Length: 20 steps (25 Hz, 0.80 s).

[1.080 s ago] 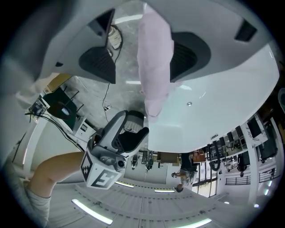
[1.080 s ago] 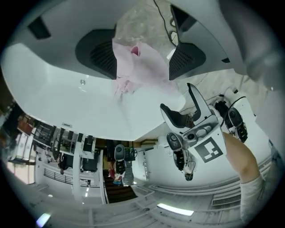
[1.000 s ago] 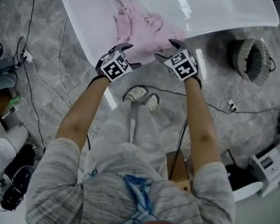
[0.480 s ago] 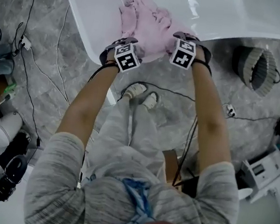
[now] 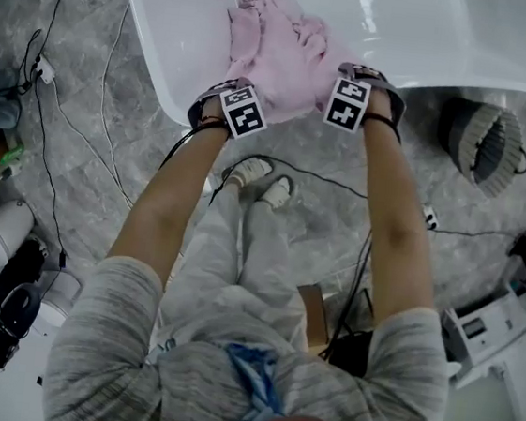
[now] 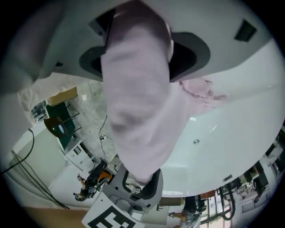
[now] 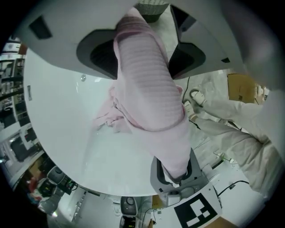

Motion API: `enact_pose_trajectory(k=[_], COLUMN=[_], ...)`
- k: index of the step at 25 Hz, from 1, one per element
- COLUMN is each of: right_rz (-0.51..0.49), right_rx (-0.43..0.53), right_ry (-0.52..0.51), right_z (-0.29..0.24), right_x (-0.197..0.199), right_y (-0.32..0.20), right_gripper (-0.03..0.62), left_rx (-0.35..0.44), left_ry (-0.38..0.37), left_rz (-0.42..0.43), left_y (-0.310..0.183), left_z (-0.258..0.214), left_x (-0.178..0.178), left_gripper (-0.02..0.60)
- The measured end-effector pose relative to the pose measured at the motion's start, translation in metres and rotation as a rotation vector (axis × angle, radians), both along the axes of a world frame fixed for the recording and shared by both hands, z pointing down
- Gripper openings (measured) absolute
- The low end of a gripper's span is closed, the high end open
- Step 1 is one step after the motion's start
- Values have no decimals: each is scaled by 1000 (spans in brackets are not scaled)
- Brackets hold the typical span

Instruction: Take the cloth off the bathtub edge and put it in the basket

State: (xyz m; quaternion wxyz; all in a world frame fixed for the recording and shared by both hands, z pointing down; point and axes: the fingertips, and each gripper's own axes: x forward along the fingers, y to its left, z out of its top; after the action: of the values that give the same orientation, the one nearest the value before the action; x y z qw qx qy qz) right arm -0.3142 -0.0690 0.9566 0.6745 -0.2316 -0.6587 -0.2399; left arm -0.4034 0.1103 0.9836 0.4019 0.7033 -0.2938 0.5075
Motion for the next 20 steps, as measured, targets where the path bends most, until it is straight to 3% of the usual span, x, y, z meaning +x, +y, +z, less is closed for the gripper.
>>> enact_pose_trajectory(k=[3, 6, 8, 10, 20], right_rz=[-56, -105, -122, -130, 21], right_rx=[-16, -87, -109, -113, -264], right_ry=[-12, -57, -84, -101, -253], right_z=[4, 0, -3, -4, -36], right_x=[-8, -26, -37, -42, -54], right_y=[10, 41, 57, 63, 84], right_gripper=[337, 335, 273, 268, 229], left_rx=[3, 74, 120, 164, 292], left_ry=[35, 93, 119, 126, 176], left_rz=[-51, -92, -89, -88, -130], left_y=[-7, -29, -40, -46, -64], left_z=[-1, -12, -18, -22, -49], left_x=[6, 17, 22, 23, 26], left_gripper=[365, 365, 364, 346, 249])
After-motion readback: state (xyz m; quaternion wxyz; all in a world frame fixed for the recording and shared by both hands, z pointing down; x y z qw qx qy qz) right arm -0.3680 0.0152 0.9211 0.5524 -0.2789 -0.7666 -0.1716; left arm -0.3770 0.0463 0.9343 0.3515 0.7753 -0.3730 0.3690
